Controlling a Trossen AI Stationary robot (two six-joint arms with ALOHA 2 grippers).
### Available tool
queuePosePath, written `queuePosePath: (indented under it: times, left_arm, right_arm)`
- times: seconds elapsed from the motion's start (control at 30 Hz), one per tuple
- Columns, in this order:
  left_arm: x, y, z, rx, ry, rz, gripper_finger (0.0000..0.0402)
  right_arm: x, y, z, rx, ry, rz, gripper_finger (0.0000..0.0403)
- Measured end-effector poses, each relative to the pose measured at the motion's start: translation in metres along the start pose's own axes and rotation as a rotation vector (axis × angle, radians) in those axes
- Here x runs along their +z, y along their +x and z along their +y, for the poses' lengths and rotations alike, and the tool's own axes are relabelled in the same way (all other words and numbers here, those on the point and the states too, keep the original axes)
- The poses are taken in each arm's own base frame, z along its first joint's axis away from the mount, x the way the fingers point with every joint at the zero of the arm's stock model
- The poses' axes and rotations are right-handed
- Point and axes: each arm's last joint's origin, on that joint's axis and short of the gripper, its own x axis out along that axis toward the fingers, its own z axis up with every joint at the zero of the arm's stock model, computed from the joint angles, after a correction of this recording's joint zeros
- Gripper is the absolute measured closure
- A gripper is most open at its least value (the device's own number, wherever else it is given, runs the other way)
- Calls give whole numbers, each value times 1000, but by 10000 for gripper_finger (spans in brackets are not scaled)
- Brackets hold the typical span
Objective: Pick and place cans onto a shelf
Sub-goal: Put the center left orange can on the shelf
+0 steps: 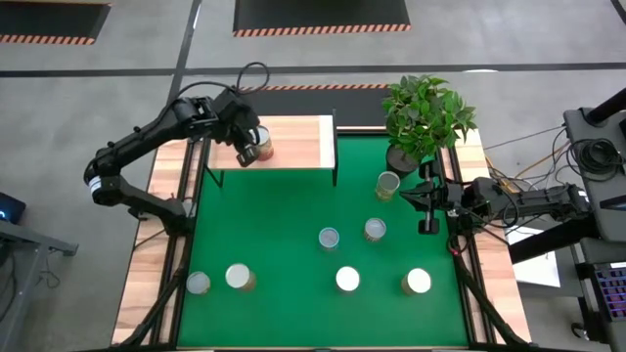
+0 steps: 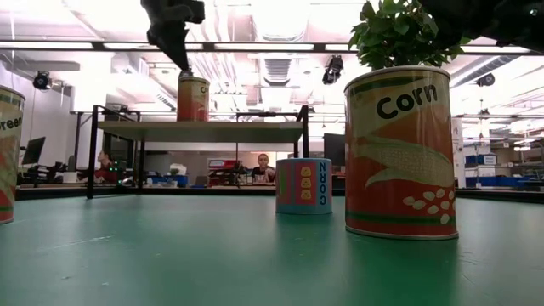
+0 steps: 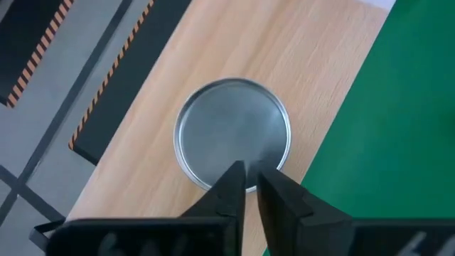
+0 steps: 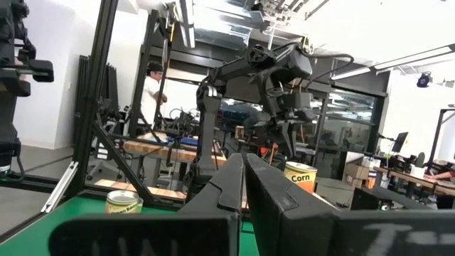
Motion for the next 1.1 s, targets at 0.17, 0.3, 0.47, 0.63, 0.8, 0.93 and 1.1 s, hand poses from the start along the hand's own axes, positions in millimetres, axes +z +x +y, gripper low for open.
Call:
queuePosePath:
  times: [0.17,0.3,0.47,0.63,0.8,0.93,1.1]
  left_arm:
    - [-4,7,-2,-3,7,30,378]
    - [-4,8,-2,-2,7,29,398]
    - [-5,8,1,82,9,43,400]
    - [-6,7,4,217,15,64,401]
    - [-2,7,2,130,-1,20,401]
    - [5,8,-4,-81,-9,-58,401]
    - [9,14,-6,-120,-8,-63,402]
  right_arm:
    - [0,0,0,0,0,0,394]
    - [0,0,0,0,-2,0,394]
    - [0,0,0,0,-3,0,394]
    - [0,0,0,0,-4,0,394]
    - [0,0,0,0,-4,0,394]
    - [0,0,0,0,-11,0,394]
    - [0,0,0,0,-11,0,394]
